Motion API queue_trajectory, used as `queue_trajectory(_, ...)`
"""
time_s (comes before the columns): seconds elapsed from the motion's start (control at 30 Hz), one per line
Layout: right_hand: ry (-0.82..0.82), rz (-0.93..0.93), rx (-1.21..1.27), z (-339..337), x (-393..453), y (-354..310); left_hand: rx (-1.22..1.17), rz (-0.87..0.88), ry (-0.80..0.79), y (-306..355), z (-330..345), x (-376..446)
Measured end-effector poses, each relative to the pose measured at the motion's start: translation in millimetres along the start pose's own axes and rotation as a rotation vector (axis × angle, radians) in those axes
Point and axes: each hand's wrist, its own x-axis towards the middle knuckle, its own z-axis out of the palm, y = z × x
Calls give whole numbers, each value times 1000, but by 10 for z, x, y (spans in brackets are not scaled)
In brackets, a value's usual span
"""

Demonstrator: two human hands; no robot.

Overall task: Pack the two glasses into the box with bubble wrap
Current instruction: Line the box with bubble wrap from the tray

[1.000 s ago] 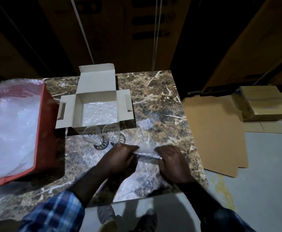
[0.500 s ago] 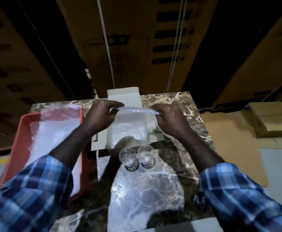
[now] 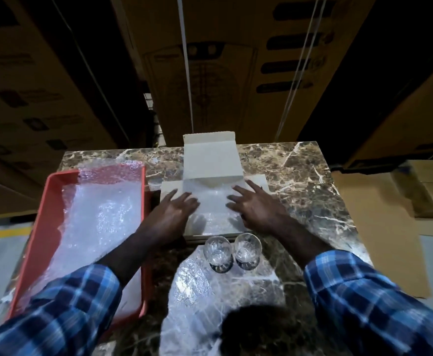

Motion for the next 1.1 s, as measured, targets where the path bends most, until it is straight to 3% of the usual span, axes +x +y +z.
queue_trajectory(0.2, -303, -187, -79, 181, 208, 200, 165, 72, -518, 100, 52, 191)
queue_trajectory(0.33, -392, -288, -121, 268, 268, 262, 170, 89, -694, 99, 170, 205)
queue_trajectory(0.4, -396, -256, -22, 352, 311, 263, 128, 64, -765, 102, 155, 246)
queue_trajectory(0.67, -583, -196, 112, 250, 425, 192, 31, 20, -809, 32, 208, 342)
queue_trajectory(0.77, -645, -57, 372, 106, 488, 193, -96, -81, -946, 59, 122, 517)
queue_trajectory(0.83, -596, 52, 534, 61, 535, 226, -198, -161, -1004, 76, 42, 632)
queue_trajectory(0.97, -440, 32, 383, 112, 522, 167, -311, -303, -953, 105, -44, 754)
queue_trajectory(1.1, -395, -41, 218, 299, 524, 115, -54, -170, -774, 157, -7, 738)
